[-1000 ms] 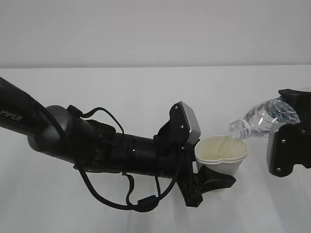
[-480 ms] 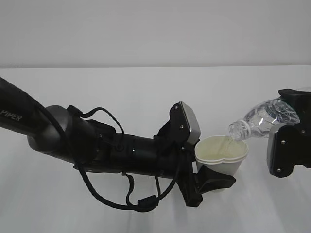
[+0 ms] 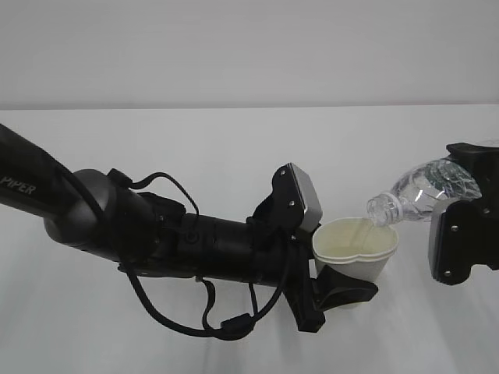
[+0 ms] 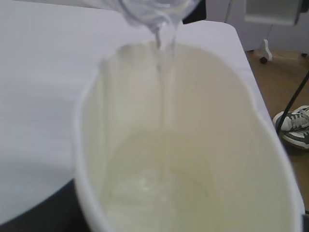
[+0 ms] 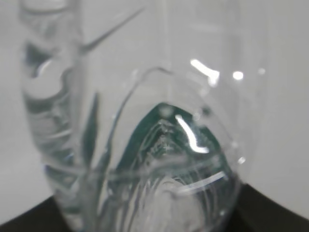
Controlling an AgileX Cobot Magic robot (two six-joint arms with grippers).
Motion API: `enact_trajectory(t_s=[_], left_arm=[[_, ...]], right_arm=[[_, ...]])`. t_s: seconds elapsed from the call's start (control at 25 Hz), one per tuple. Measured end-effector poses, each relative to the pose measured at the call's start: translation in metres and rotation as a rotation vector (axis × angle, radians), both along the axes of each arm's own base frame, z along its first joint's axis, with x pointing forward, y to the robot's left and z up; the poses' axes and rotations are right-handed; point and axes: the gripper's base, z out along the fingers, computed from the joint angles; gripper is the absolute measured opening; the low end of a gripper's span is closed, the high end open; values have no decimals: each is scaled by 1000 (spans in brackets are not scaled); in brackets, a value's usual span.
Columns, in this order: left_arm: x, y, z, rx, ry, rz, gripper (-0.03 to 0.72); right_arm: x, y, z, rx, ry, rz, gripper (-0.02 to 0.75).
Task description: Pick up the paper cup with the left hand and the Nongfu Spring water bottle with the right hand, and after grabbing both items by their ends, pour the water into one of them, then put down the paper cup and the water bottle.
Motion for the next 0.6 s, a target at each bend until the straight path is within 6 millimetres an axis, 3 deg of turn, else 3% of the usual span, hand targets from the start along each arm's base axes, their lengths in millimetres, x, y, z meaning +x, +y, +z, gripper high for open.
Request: enact_trajectory(t_s=[0.6], left_arm=[[0, 0, 0, 2, 0, 1, 422]], right_arm=[[0, 0, 0, -11, -2, 6, 396]])
